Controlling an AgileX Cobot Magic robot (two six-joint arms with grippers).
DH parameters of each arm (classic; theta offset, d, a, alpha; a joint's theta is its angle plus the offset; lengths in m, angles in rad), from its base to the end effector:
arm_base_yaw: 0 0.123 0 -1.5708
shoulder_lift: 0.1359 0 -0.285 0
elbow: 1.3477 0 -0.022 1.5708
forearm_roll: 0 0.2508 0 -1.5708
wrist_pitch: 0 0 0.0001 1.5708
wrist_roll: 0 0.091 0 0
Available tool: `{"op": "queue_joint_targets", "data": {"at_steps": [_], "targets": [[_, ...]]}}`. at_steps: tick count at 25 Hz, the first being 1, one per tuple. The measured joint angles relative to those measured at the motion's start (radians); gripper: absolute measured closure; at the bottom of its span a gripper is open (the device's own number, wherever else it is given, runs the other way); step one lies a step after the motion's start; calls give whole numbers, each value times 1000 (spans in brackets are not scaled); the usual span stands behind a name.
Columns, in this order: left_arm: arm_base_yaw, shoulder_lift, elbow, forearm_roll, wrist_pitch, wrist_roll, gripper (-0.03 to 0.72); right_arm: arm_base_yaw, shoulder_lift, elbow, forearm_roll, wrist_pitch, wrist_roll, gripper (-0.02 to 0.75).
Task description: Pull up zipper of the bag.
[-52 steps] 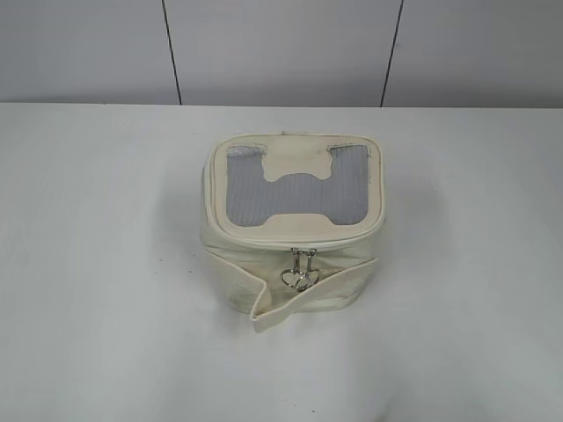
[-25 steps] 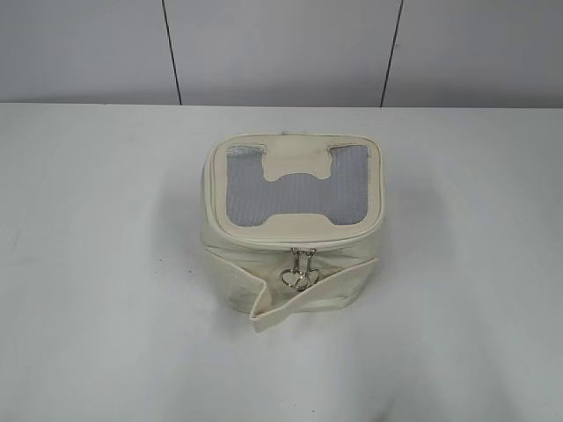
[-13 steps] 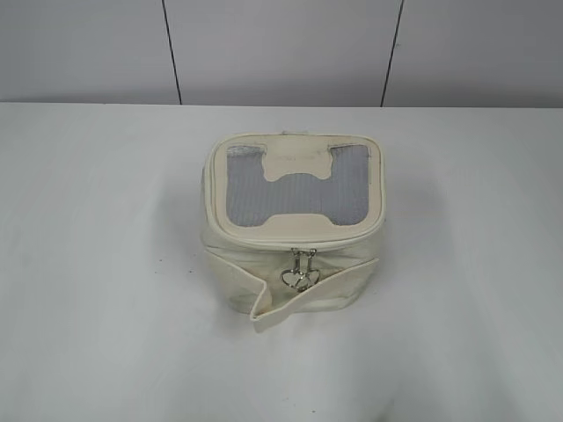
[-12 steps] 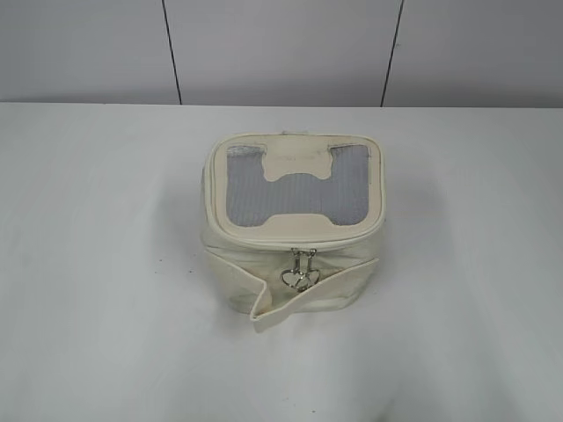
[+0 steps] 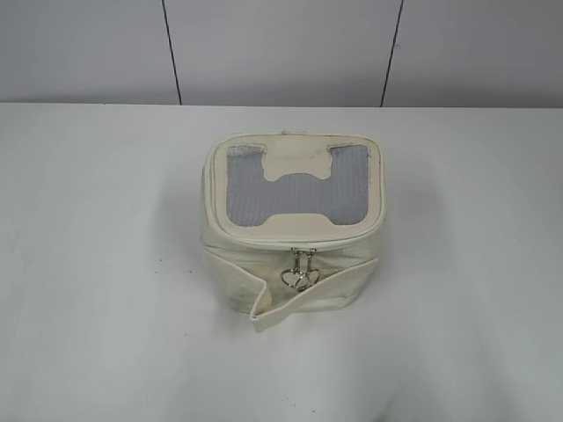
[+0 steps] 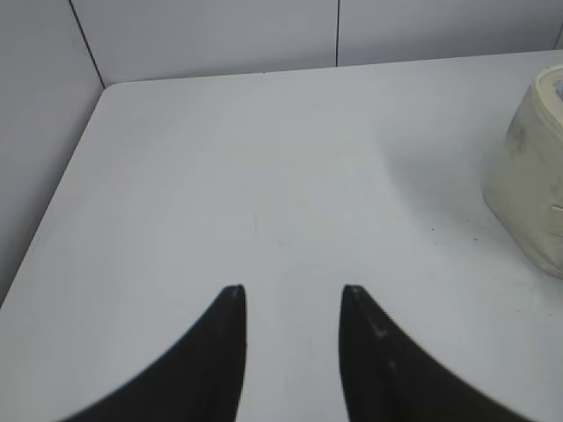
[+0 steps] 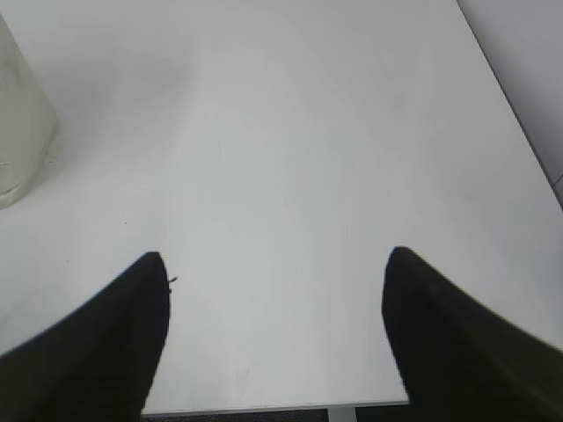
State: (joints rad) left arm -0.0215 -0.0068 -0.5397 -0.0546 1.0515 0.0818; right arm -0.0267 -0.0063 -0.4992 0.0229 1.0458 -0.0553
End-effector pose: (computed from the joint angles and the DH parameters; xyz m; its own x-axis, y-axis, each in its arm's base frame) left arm -0.0106 -0.0041 0.2890 -0.4009 0.0632 -0.9139 0.0868 0.9957 0.0308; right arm -0.0051 0.0019 0.2783 -0.4375 -0.0321 -0.8987 -0.0103 0.9995 -0.0307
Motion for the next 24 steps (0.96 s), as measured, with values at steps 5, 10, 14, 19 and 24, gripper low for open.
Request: {"op": "queue_joint_targets", "data": {"at_steps": [5,10,14,19,24], "targets": [[0,0,0,0,0,0,407,0,0,0,0,0,0,148],[0,0,0,0,0,0,407,0,0,0,0,0,0,148],[0,0,0,0,0,0,407,0,0,0,0,0,0,148],[0,0,0,0,0,0,407,0,0,0,0,0,0,148],[0,0,0,0,0,0,407,0,0,0,0,0,0,148]]}}
